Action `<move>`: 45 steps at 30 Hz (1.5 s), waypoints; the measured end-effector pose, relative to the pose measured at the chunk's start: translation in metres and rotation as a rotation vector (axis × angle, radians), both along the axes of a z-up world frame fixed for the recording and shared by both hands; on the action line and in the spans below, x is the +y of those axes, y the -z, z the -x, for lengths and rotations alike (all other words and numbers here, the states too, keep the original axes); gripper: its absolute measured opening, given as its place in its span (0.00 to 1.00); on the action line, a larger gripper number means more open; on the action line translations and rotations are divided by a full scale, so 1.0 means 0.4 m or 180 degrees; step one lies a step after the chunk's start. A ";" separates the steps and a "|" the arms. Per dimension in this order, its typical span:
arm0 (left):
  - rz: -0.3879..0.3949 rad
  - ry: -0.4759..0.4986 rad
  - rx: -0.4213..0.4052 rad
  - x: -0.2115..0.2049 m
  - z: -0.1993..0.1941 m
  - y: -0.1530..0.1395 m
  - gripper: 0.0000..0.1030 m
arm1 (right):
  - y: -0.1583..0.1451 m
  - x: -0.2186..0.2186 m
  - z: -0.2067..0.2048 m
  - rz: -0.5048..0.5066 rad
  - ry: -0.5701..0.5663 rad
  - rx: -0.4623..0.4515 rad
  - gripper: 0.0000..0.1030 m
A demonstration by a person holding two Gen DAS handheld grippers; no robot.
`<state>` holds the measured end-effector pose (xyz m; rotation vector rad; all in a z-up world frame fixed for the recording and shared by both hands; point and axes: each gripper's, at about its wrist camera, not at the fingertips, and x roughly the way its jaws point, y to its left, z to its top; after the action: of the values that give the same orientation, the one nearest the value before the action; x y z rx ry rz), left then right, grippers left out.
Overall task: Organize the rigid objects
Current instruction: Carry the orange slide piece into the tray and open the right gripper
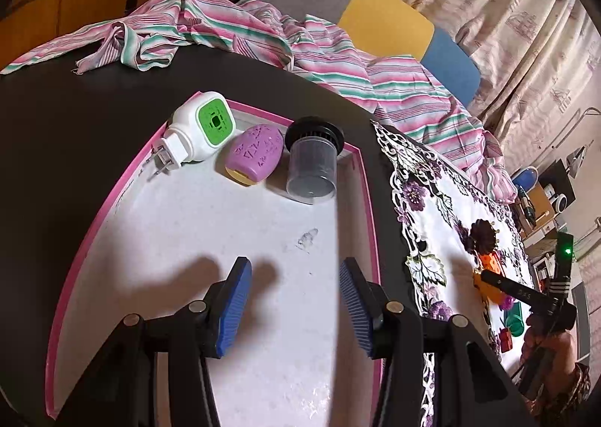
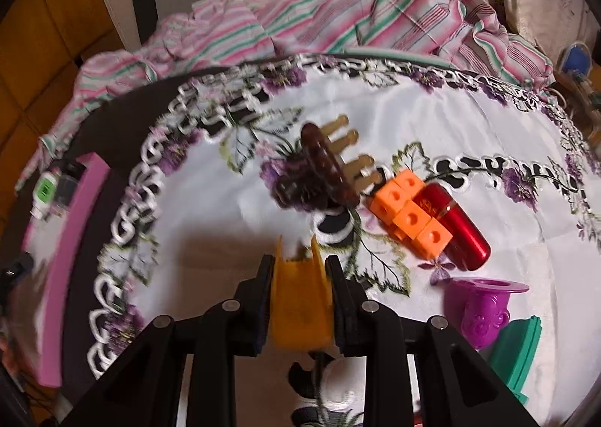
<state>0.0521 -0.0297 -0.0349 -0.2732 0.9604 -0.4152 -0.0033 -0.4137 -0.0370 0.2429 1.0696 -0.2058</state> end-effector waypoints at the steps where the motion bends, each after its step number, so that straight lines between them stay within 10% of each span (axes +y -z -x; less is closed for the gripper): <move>1: 0.0013 0.0013 -0.0003 -0.001 0.004 -0.001 0.48 | 0.001 0.000 0.000 -0.0005 -0.0010 -0.0003 0.24; 14: -0.0002 0.0073 -0.0033 0.006 0.041 -0.003 0.48 | 0.029 0.033 -0.004 0.0162 -0.0168 0.0247 0.24; 25: -0.0069 0.0094 -0.0151 0.043 0.072 -0.019 0.48 | -0.043 0.025 -0.003 -0.0184 -0.0102 -0.0182 0.24; 45: 0.0001 -0.0059 -0.0238 0.131 0.121 -0.021 0.48 | -0.088 0.483 -0.255 -0.0995 -0.0507 -0.0347 0.24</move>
<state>0.0039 0.0226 -0.0264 -0.2649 0.8842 -0.4058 0.0987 -0.2206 -0.0017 0.4426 1.0049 0.1184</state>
